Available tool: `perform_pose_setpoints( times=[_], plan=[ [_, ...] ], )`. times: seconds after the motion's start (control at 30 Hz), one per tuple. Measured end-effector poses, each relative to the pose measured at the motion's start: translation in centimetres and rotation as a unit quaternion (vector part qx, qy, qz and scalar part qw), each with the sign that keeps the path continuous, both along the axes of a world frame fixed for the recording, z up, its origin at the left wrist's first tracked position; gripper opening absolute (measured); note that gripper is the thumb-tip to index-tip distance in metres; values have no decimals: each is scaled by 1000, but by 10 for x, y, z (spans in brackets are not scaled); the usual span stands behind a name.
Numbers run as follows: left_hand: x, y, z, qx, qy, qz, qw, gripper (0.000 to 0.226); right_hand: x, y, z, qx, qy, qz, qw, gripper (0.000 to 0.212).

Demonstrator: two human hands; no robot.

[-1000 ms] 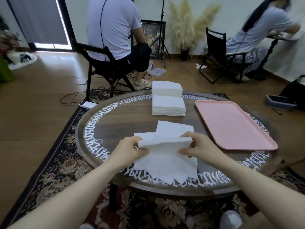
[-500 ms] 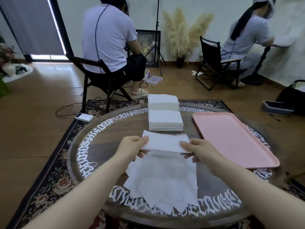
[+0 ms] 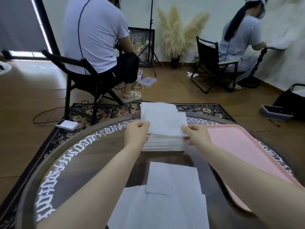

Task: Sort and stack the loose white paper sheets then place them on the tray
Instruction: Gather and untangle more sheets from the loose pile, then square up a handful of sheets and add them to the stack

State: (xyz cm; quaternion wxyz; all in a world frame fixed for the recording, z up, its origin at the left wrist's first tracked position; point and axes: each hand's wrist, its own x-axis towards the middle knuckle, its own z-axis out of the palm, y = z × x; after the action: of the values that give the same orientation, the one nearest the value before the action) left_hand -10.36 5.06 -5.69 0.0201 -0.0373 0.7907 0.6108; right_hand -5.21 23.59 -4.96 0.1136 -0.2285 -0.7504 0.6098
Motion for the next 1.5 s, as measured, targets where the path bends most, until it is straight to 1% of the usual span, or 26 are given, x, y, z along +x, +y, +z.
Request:
perform_pose_setpoints(
  times=[0.07, 0.17, 0.3, 0.43, 0.6, 0.63, 0.7, 0.73, 0.77, 0.83, 0.87, 0.9, 0.97, 1.03, 1.1, 1.13, 1.2, 1.23, 1.3, 1.37, 1.43, 1.5],
  plan=[
    [-5, -2, -20, -20, -49, 4, 999, 30, -6, 4, -17, -8, -43, 12, 999, 11],
    [-14, -7, -28, -12, -83, 10, 996, 31, -13, 9, -26, -29, -51, 2, 998, 13],
    [-16, -8, -22, 22, -96, 11, 995, 24, -15, 8, -24, -18, -54, 2, 998, 17],
    [-16, -10, -24, 43, -106, 6, 993, 29, -14, 8, -24, -13, -64, 7, 998, 18],
    [-13, -15, -25, 42, -103, -10, 994, 29, -16, 9, -23, -25, -73, 6, 997, 19],
    [-13, -16, -26, 35, -101, -12, 994, 30, -16, 9, -23, -30, -74, 6, 997, 16],
    [-10, -18, -26, -5, -79, -16, 997, 26, -14, 10, -22, -31, -71, 1, 997, 4],
    [-8, -21, -26, -44, -51, -16, 998, 21, -13, 12, -22, -10, -68, -7, 998, 7],
    [-5, -24, -26, -97, -14, -17, 995, 22, -11, 15, -23, 38, -67, -11, 997, 14],
    [2, -32, -25, -205, 60, -51, 976, 42, -4, 20, -23, 162, -62, 16, 985, 25],
    [5, -34, -24, -238, 80, -88, 964, 50, 0, 20, -23, 194, -64, 47, 978, 30],
    [8, -34, -24, -261, 83, -128, 953, 55, 3, 18, -25, 197, -68, 79, 975, 32],
    [14, -31, -25, -298, 63, -177, 936, 62, 8, 12, -28, 155, -86, 119, 977, 33],
    [21, -32, -18, -313, 58, -173, 932, 63, 15, 7, -25, 130, -84, 98, 983, 38],
    [34, -41, -5, -335, 65, -155, 927, 61, 29, 8, -19, 153, -81, 51, 983, 45],
    [44, -48, 2, -356, 70, -153, 919, 61, 39, 9, -15, 171, -86, 43, 980, 45],
    [74, -61, 16, -413, 69, -174, 891, 59, 66, 8, -10, 197, -129, 63, 970, 43],
    [92, -67, 21, -454, 65, -201, 866, 57, 80, 6, -8, 194, -166, 81, 963, 37],
    [132, -76, 24, -530, 45, -272, 802, 57, 108, 4, -3, 139, -226, 103, 959, 22],
    [173, -82, 21, -571, 0, -335, 750, 67, 131, 4, 1, 35, -249, 84, 964, 19],
    [203, -86, 13, -590, -40, -370, 717, 76, 150, 3, 1, -60, -252, 63, 964, 22],
    [220, -87, 6, -600, -49, -380, 702, 85, 163, -2, -1, -125, -250, 61, 958, 20]
  ],
)
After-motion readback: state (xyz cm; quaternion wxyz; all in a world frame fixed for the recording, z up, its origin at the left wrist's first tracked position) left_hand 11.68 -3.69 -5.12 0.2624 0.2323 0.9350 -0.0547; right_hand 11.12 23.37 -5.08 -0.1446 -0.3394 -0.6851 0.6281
